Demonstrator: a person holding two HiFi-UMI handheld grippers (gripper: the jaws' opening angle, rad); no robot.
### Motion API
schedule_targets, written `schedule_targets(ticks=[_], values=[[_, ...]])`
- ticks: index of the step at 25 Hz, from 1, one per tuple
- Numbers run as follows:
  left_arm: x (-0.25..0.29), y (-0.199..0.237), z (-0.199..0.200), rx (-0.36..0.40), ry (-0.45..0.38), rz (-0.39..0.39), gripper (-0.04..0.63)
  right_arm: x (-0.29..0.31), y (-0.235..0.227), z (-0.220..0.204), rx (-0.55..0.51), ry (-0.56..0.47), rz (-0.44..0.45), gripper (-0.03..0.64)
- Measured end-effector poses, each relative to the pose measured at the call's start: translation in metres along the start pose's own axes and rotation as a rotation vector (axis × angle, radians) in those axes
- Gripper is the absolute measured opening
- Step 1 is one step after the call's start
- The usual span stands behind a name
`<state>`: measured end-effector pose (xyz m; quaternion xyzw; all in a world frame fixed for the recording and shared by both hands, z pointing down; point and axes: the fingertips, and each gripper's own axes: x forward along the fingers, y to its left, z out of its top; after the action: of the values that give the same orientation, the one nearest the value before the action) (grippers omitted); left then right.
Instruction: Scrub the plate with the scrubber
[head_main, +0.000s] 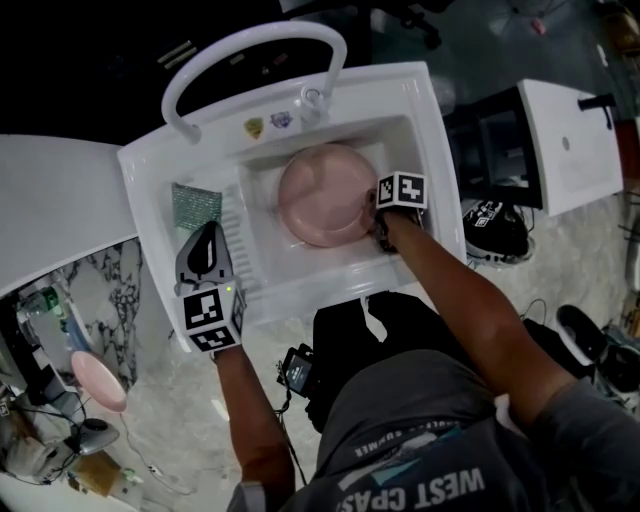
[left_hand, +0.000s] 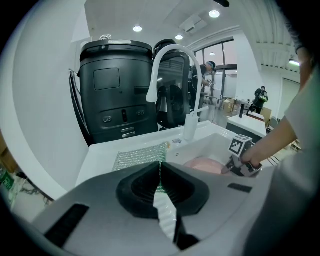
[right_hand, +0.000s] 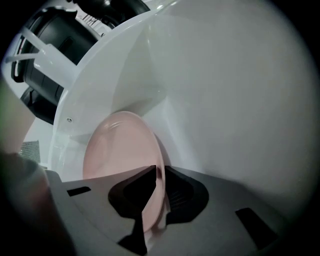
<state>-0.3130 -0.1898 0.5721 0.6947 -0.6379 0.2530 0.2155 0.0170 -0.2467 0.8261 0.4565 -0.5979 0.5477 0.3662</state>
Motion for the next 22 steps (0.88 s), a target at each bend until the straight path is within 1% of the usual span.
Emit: schedule_targets(ticks=[2, 4, 9, 13, 17, 22], values=[[-0.001, -0.001, -0.001, -0.002, 0.009, -0.004, 0.011, -0.003, 0.000, 0.001, 0.028, 0.003, 0.026, 0.067], [-0.003, -0.001, 0.001, 0.006, -0.002, -0.003, 0.011, -0.008, 0.002, 0.001, 0.047, 0.006, 0.058, 0.055], [-0.010, -0.007, 0.012, 0.028, -0.029, -0.006, 0.011, -0.026, 0.010, -0.002, 0.037, 0.009, 0.115, 0.040], [-0.017, -0.019, 0.025, 0.053, -0.059, -0.014, 0.011, -0.042, 0.019, -0.001, 0.062, -0.009, 0.154, 0.040], [-0.023, -0.040, 0.036, 0.078, -0.072, -0.037, 0.011, -0.064, 0.031, 0.003, 0.099, -0.036, 0.228, 0.040], [-0.028, -0.083, 0.049, 0.118, -0.083, -0.099, 0.011, -0.101, 0.050, 0.007, 0.066, -0.070, 0.309, 0.040]])
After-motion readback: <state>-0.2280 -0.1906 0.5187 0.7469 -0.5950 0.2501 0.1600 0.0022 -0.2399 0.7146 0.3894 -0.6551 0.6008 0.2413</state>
